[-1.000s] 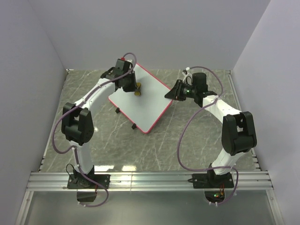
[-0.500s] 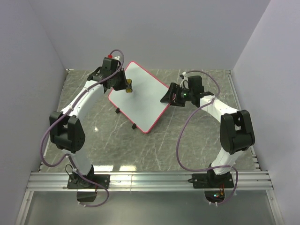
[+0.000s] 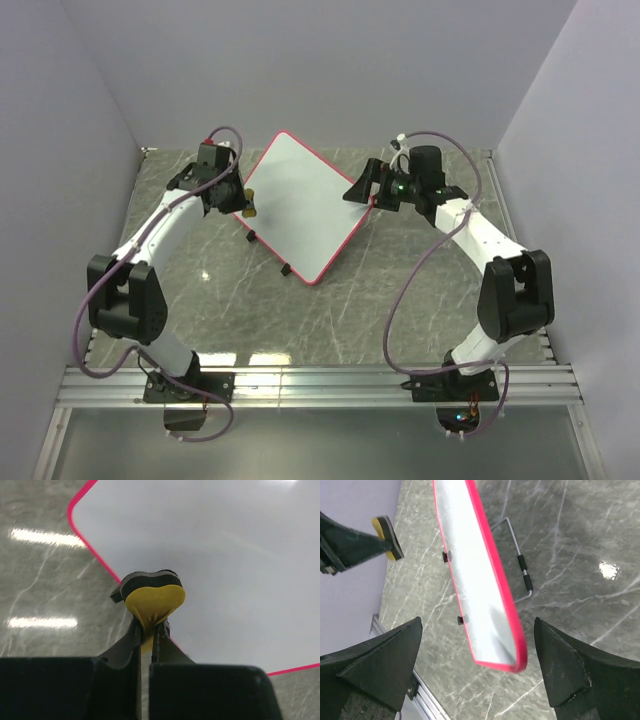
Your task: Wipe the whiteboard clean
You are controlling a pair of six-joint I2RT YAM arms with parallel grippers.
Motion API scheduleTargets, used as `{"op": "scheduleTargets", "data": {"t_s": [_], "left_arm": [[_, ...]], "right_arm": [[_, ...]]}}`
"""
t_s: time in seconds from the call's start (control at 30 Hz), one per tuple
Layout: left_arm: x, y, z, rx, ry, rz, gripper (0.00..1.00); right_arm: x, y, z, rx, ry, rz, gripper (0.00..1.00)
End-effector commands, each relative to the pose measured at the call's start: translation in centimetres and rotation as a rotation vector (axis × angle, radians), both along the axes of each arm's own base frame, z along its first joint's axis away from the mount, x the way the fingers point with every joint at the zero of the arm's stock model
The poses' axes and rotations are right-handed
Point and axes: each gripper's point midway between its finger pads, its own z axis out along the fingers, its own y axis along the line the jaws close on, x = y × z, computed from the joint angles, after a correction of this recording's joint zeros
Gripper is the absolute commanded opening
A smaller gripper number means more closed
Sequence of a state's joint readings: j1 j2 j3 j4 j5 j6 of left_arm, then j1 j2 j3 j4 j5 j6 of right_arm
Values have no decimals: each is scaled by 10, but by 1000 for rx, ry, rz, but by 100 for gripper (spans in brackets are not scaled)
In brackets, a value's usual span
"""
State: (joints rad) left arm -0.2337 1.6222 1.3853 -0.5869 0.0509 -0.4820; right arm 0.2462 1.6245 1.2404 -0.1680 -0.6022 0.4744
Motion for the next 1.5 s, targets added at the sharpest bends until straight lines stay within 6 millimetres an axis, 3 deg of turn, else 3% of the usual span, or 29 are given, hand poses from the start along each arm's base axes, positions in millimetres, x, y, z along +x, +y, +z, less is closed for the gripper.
{"op": "scheduleTargets", "data": {"t_s": [0.0, 0.03, 0.2, 0.3, 0.37, 0.4, 0.47, 0.5, 0.57, 0.6, 0.7, 0.77, 0.83, 0.97, 1.07, 1.1, 1.13, 1.2, 1.27, 1.33, 1.37, 1.4, 1.47], "left_arm": [[-14, 21, 8, 43, -32, 37, 0], [-18, 29, 7, 66, -32, 69, 0], [-53, 64, -40, 178, 108, 178, 0], [-69, 79, -60, 205, 156, 220, 4], [-75, 87, -67, 222, 171, 257, 25], [-78, 88, -70, 221, 184, 273, 33], [-82, 89, -78, 221, 209, 286, 37], [-83, 88, -81, 214, 219, 294, 39], [-86, 85, -94, 202, 244, 282, 52], [-88, 85, -102, 208, 270, 286, 64], [-91, 85, -110, 218, 306, 279, 82], [-90, 86, -104, 225, 309, 280, 89], [-93, 88, -91, 238, 312, 285, 97], [-98, 91, -50, 234, 282, 311, 99], [-109, 82, -3, 161, 203, 327, 98], [-114, 76, 22, 106, 127, 339, 96], [-119, 67, 34, 60, 90, 320, 95], [-136, 53, 67, -26, -33, 293, 91], [-149, 35, 74, -94, -110, 215, 90], [-171, 33, 102, -174, -214, 182, 89], [-181, 29, 112, -209, -227, 149, 89], [-195, 29, 136, -251, -299, 119, 92], [-214, 26, 161, -311, -374, 71, 100]], "right_arm": [[1, -11, 35, -25, -84, -32, 99], [0, -17, 36, -44, -89, -42, 99], [-1, -66, 60, -46, -138, -157, 100], [-16, -86, 61, -34, -138, -191, 100], [-31, -91, 68, -40, -163, -194, 100], [-37, -95, 61, -47, -151, -198, 100], [-54, -96, 67, -54, -178, -194, 100], [-62, -96, 58, -58, -161, -193, 100], [-74, -95, 64, -27, -185, -197, 100], [-81, -92, 53, 0, -152, -204, 100], [-95, -82, 58, 43, -169, -179, 100], [-110, -74, 63, 33, -166, -161, 100], [-122, -75, 80, 33, -201, -179, 100], [-148, -71, 93, 61, -222, -172, 100], [-173, -68, 96, 93, -237, -157, 100], [-179, -68, 99, 108, -249, -159, 100], [-191, -70, 109, 126, -301, -156, 100], [-206, -71, 117, 142, -345, -145, 100], [-215, -71, 124, 144, -354, -130, 100], [-224, -71, 128, 134, -347, -119, 100], [-229, -72, 139, 136, -372, -115, 100], [-237, -74, 142, 128, -377, -114, 100], [-246, -79, 155, 123, -418, -127, 100]]}}
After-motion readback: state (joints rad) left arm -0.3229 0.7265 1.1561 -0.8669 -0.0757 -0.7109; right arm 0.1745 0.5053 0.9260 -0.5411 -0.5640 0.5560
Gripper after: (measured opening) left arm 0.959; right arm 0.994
